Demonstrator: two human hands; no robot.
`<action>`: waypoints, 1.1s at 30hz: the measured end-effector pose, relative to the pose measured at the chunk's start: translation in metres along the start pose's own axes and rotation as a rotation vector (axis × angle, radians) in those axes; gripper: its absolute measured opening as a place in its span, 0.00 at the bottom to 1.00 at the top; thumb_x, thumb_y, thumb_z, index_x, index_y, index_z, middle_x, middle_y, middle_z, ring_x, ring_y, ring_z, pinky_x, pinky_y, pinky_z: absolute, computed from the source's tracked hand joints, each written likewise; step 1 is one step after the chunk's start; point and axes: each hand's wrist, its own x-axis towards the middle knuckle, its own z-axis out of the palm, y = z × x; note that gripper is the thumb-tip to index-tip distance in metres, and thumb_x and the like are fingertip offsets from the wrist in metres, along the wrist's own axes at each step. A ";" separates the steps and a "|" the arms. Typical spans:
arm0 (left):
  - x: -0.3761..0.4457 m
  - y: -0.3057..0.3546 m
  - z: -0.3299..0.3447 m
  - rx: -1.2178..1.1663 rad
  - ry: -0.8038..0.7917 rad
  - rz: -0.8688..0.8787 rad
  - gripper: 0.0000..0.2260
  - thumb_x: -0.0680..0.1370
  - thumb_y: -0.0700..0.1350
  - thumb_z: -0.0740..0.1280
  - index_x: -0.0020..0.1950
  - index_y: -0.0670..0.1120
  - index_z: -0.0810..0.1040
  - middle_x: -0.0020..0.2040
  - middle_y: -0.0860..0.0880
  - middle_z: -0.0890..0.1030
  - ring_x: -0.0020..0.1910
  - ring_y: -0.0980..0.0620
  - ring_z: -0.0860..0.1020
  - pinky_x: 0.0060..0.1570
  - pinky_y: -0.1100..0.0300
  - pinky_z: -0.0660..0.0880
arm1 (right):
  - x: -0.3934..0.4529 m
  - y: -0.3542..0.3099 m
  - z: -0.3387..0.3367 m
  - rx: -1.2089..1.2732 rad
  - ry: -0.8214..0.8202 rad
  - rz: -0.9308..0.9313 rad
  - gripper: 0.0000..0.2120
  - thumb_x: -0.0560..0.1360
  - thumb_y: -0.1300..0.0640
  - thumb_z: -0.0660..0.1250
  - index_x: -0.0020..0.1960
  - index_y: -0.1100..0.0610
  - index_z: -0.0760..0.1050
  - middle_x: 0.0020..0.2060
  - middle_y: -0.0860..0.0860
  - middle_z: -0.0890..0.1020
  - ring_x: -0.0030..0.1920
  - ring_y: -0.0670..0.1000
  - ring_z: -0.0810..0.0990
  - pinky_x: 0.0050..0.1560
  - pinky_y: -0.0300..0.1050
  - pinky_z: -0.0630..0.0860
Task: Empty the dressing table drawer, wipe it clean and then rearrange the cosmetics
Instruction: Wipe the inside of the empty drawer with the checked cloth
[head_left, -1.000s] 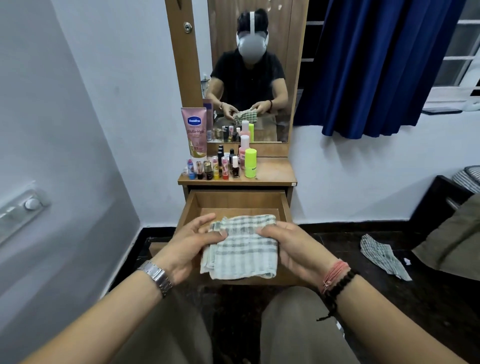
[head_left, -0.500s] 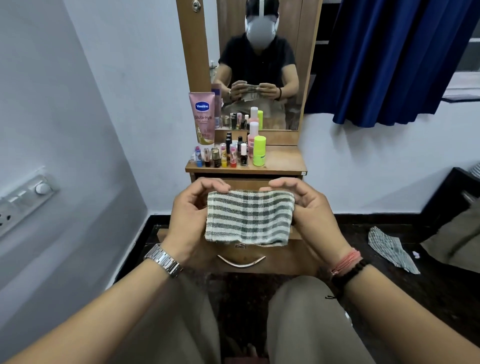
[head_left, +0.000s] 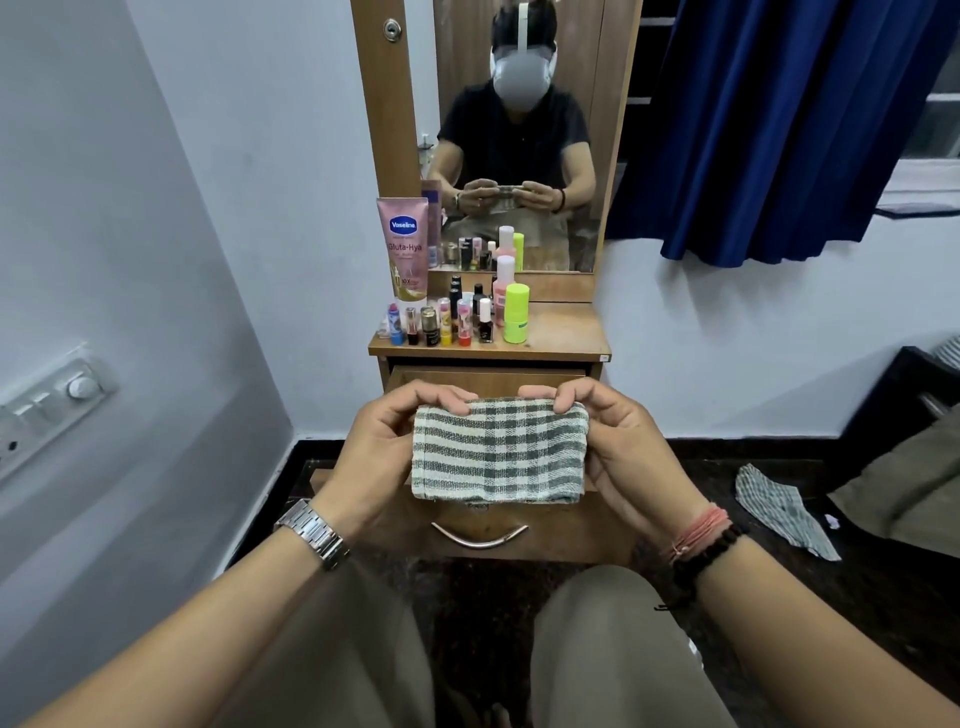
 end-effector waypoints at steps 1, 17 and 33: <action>0.000 0.000 0.001 0.007 -0.008 -0.010 0.06 0.72 0.35 0.68 0.41 0.45 0.82 0.53 0.44 0.82 0.54 0.46 0.80 0.52 0.53 0.79 | 0.000 0.000 -0.001 0.033 -0.011 0.032 0.17 0.78 0.69 0.59 0.39 0.53 0.79 0.58 0.58 0.82 0.54 0.55 0.83 0.45 0.45 0.82; 0.034 -0.015 0.015 -0.129 -0.069 -0.238 0.16 0.69 0.40 0.74 0.55 0.45 0.79 0.58 0.44 0.81 0.53 0.46 0.80 0.52 0.48 0.80 | 0.002 0.019 -0.009 0.379 0.121 0.491 0.23 0.70 0.65 0.69 0.65 0.67 0.73 0.59 0.64 0.80 0.57 0.59 0.81 0.55 0.53 0.80; 0.093 -0.084 0.004 0.364 -0.253 -0.382 0.14 0.80 0.39 0.62 0.64 0.50 0.75 0.59 0.54 0.80 0.56 0.53 0.79 0.51 0.64 0.76 | 0.070 -0.037 -0.088 0.326 0.820 -0.008 0.14 0.80 0.62 0.59 0.65 0.62 0.72 0.55 0.58 0.82 0.53 0.54 0.83 0.49 0.48 0.81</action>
